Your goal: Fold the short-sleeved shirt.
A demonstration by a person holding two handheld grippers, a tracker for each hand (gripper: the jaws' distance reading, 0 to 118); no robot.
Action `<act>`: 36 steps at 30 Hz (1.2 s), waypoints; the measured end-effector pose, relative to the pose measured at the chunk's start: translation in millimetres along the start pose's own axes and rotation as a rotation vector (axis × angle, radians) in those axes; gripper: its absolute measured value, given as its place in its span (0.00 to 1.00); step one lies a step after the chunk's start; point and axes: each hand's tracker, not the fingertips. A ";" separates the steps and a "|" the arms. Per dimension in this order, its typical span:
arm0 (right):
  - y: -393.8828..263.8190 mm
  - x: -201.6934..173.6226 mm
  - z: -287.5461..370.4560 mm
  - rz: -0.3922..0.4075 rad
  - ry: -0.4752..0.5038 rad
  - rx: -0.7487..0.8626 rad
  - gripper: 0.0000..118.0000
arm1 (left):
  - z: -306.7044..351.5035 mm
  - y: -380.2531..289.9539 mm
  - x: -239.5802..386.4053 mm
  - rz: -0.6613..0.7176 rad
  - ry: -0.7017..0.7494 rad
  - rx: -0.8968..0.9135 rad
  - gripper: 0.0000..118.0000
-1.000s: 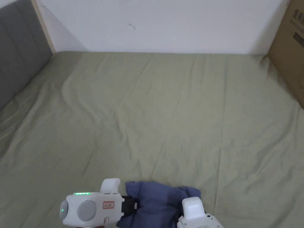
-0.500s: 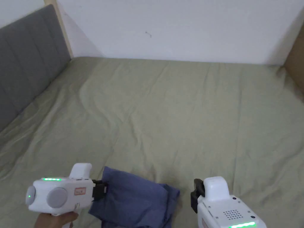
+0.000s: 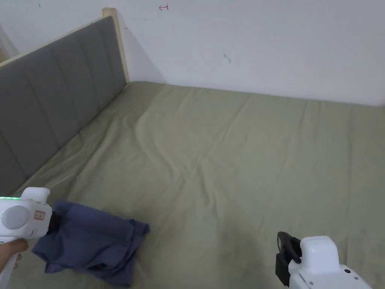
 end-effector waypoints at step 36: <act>121.6 79.7 182.4 0.020 -0.258 0.398 0.00 | 310.9 -25.1 187.6 -0.029 -0.200 0.909 0.65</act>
